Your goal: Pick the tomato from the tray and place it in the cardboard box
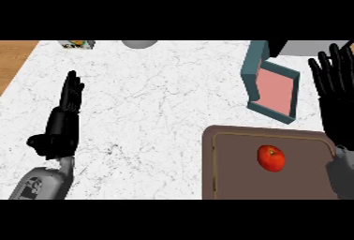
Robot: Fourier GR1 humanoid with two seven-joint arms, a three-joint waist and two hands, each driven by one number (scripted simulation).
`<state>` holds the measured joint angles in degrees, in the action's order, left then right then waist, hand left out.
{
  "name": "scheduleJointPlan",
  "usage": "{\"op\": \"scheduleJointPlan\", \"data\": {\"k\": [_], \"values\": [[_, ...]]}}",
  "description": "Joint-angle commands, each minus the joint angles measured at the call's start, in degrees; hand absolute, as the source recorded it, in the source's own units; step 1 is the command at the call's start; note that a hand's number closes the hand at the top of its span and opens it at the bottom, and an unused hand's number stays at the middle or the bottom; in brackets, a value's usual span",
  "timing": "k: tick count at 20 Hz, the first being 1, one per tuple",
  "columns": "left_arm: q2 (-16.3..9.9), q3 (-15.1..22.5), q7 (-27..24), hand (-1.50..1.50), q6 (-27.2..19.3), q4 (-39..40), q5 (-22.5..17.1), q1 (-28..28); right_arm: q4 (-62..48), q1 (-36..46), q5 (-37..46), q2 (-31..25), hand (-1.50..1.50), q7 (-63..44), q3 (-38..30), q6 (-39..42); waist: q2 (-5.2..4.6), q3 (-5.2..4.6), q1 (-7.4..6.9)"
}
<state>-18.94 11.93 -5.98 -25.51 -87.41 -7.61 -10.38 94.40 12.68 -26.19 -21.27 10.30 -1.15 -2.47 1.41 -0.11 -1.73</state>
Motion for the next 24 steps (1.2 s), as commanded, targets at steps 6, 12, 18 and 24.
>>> {"op": "scheduleJointPlan", "data": {"k": [6,12,18,24], "values": [[-8.7,0.28,2.44,0.0,2.61,6.6,4.4,8.82,4.98,-20.21,22.78,-10.79,-1.5,6.05,-10.19,-17.18,0.47,-0.34,13.64],[-9.34,0.71,3.62,0.0,5.12,8.3,2.89,11.35,7.75,-33.68,30.69,-3.58,-1.5,16.34,-18.6,-31.69,0.1,-0.06,14.89],[-9.8,2.09,3.12,0.0,7.84,6.83,2.69,10.71,12.65,-52.34,49.39,0.14,-1.5,15.49,-11.55,-38.28,-1.35,-0.58,10.71],[-11.27,2.63,3.08,0.0,10.16,5.43,3.12,8.34,21.37,-66.82,62.2,10.74,-1.5,7.68,-3.69,-42.23,-2.27,-0.62,6.87]]}}
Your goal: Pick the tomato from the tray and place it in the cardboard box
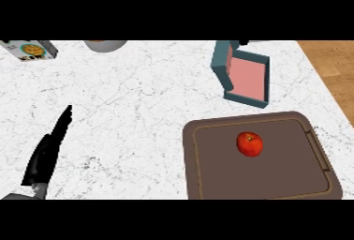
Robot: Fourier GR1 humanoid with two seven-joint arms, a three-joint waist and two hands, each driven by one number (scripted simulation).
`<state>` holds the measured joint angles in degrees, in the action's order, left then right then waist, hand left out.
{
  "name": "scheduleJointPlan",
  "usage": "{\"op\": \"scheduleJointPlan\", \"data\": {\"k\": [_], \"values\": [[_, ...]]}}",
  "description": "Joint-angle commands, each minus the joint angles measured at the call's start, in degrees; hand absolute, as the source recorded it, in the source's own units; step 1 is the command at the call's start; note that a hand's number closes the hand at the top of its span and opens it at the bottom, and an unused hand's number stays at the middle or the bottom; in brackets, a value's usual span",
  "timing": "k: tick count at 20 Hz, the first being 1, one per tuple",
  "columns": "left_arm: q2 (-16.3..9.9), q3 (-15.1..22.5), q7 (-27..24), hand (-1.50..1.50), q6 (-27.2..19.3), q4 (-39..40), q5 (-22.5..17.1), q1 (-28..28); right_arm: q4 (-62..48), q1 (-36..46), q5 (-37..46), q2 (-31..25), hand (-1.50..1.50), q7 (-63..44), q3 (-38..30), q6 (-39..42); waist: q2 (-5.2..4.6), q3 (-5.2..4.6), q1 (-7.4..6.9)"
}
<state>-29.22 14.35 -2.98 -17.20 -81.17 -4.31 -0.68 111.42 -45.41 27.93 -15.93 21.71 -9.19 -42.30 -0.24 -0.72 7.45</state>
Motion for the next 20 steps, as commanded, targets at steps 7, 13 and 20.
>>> {"op": "scheduleJointPlan", "data": {"k": [7,13,20], "values": [[-1.1,1.09,0.67,0.0,3.84,-0.95,-0.04,-3.65,11.73,-22.42,24.44,15.62,-1.5,-12.79,13.44,-2.09,-1.81,-0.01,-5.4],[-0.33,1.87,1.24,0.0,3.28,-1.5,1.08,-4.77,19.07,-30.96,36.15,15.86,-1.5,-26.04,19.47,-1.58,-2.0,0.05,-6.78],[0.69,2.83,1.42,0.0,4.72,-1.52,1.03,-6.63,24.91,-32.73,50.04,15.92,-1.5,-42.08,27.54,5.46,-2.27,0.18,-8.83]]}}
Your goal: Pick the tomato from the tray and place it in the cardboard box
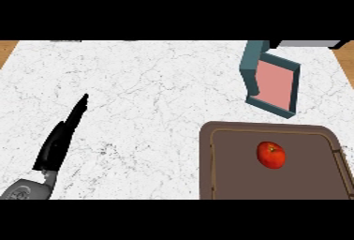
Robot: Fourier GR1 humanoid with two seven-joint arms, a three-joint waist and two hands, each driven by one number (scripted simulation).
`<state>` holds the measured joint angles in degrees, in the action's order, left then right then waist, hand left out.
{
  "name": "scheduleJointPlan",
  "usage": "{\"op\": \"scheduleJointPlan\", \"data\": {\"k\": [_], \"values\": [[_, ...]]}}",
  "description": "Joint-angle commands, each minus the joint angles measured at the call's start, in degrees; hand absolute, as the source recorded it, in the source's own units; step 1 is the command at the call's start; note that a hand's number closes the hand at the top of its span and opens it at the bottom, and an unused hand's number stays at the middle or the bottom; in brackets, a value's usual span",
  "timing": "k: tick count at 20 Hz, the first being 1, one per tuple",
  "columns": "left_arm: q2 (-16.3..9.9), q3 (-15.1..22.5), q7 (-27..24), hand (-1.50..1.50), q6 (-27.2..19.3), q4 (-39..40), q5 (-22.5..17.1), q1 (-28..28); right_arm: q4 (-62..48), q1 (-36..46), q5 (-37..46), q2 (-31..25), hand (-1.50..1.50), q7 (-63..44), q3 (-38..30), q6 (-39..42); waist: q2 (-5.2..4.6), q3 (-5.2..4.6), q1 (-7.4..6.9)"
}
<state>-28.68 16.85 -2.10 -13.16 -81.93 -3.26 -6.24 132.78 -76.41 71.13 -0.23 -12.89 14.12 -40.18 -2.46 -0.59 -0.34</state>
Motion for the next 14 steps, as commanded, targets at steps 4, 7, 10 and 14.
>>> {"op": "scheduleJointPlan", "data": {"k": [4,7,10,14], "values": [[2.26,1.33,-0.47,0.0,0.08,2.7,1.15,-1.8,5.45,0.77,14.23,0.22,-1.5,-17.35,9.75,9.64,-0.01,0.11,-1.27],[1.92,0.5,-0.91,0.0,1.92,4.48,0.52,-4.14,3.75,8.06,20.07,0.22,-1.5,-24.89,13.43,14.72,0.26,0.25,-1.65],[1.67,-0.02,-0.85,0.0,2.18,5.16,0.62,-4.51,2.29,14.81,26.39,0.22,-1.5,-31.91,16.04,21.2,0.53,0.29,-2.31],[3.1,0.43,0.54,0.0,2.35,5.81,1.0,-5.72,-3.02,29.93,34.33,0.23,-1.5,-41.71,16.74,28.06,1.34,0.43,-1.7]]}}
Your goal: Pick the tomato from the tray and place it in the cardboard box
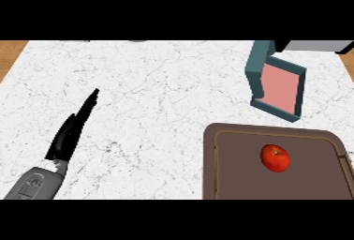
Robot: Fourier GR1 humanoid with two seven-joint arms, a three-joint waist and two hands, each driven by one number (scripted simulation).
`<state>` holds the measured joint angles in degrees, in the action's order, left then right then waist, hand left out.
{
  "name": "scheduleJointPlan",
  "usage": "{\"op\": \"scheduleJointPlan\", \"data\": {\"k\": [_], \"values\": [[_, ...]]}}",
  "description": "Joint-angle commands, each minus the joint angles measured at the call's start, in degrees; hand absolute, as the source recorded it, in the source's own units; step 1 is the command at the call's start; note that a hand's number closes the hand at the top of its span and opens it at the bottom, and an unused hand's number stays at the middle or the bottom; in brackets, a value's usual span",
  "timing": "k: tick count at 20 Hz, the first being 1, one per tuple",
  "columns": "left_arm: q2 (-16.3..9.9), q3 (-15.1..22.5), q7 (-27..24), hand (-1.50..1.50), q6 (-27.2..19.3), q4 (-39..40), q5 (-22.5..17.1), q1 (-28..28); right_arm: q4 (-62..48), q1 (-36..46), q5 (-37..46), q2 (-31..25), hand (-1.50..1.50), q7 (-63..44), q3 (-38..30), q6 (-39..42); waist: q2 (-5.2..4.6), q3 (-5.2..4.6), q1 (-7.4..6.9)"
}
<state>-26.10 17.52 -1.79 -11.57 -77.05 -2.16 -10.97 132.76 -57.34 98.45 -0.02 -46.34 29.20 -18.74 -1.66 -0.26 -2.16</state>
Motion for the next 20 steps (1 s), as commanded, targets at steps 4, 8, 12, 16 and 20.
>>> {"op": "scheduleJointPlan", "data": {"k": [4,8,12,16,20], "values": [[0.76,-1.4,-2.04,0.0,0.17,2.38,0.47,0.19,-12.28,26.13,11.12,0.02,-1.5,-17.23,4.47,13.46,1.01,0.17,0.43],[1.09,-2.65,-1.39,0.0,1.15,3.57,0.78,0.15,-14.75,37.8,5.11,0.01,-1.5,-22.32,4.52,25.65,1.37,0.22,1.51],[4.28,-2.91,-4.12,0.0,-0.08,8.36,2.95,-1.19,-19.71,43.43,0.35,0.01,-1.5,-24.02,2.68,26.6,1.46,0.22,2.22],[2.6,-3.45,0.64,0.0,2.11,-0.06,1.79,2.31,-24.09,48.2,-3.79,0.0,-1.5,-21.86,-4.01,25.62,1.65,0.28,1.83],[2.88,-4.85,-0.81,0.0,2.39,2.49,3.42,2.05,-26.34,49.22,-4.11,0.0,-1.5,-21.28,-5.95,26.11,1.65,0.26,2.13]]}}
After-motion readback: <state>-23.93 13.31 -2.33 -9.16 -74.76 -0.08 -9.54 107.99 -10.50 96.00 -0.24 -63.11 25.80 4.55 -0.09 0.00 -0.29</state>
